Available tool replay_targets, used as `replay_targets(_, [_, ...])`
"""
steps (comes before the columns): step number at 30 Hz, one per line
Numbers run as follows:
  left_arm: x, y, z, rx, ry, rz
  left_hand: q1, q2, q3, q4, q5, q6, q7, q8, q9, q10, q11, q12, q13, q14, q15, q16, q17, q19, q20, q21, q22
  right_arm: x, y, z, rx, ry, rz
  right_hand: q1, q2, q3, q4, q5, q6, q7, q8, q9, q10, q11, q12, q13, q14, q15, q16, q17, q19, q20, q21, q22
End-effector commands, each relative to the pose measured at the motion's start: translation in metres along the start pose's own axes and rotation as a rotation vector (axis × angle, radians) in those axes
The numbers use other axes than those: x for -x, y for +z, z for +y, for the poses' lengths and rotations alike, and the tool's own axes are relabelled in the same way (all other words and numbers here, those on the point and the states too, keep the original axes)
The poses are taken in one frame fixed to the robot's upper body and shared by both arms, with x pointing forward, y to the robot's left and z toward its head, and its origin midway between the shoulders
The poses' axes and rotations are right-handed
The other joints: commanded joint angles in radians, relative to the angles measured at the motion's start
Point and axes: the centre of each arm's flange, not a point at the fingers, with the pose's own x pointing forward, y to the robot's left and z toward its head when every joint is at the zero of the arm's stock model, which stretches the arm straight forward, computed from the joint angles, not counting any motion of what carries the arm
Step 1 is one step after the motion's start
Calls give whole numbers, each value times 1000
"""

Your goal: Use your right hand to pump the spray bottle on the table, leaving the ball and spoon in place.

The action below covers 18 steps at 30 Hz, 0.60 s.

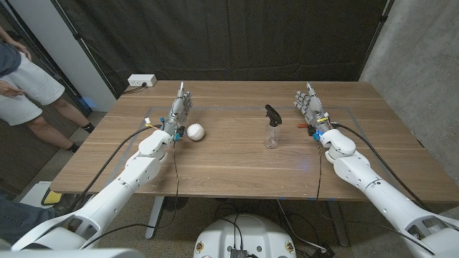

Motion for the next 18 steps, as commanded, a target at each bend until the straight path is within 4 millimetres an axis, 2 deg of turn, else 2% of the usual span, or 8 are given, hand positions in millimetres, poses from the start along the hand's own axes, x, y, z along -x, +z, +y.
replay_targets(1, [7,6,-3,-20,-18,15,3,2,-8,0,8,-13,2,5,1,-5,-1,8,3,-20,2,6,4,-6,2,7,2,15,3,5,-14,18,-39,11,1,6,-4,4,2,15,4,5,3,5,6,5,1,7,4,5,1,-5,7,2])
replay_targets(5, [11,7,-2,-13,-16,13,6,4,-8,-1,9,-9,1,6,1,1,-1,10,3,-17,3,7,3,-6,3,7,2,17,6,6,-17,57,-70,13,-1,5,-7,3,8,5,6,5,9,-1,7,5,8,1,5,5,6,-5,8,2])
replay_targets(7, [14,10,-2,-17,-18,7,8,6,-8,-2,10,-7,1,7,1,9,0,12,3,-14,3,8,3,-3,5,9,2,18,6,6,-23,84,-79,16,-7,2,-10,2,14,-3,7,5,15,-14,9,5,16,-6,7,5,13,-5,10,1])
replay_targets(8, [15,12,-2,-21,-20,3,9,6,-8,-2,10,-6,0,7,1,9,0,13,3,-13,3,8,3,-1,5,9,2,19,6,6,-18,93,-82,19,-14,0,-15,1,16,-10,7,5,16,-28,9,5,18,-10,6,5,14,-5,10,1])
replay_targets(12, [18,15,-1,-20,-33,-3,12,9,-8,-3,11,-3,1,8,1,12,3,13,3,-9,2,8,3,1,6,10,2,25,10,9,36,137,-76,34,-30,-4,-29,-1,22,-33,8,5,21,-46,8,5,9,-17,-1,5,10,-6,5,0])
replay_targets(18, [21,24,2,-41,-36,-11,17,12,-7,-5,12,7,2,11,1,20,0,15,3,-4,3,9,3,5,9,12,2,33,15,19,84,201,-90,58,-55,-9,-50,-1,2,-49,0,6,9,-65,2,4,-11,-18,-9,6,-10,-2,-5,-1])
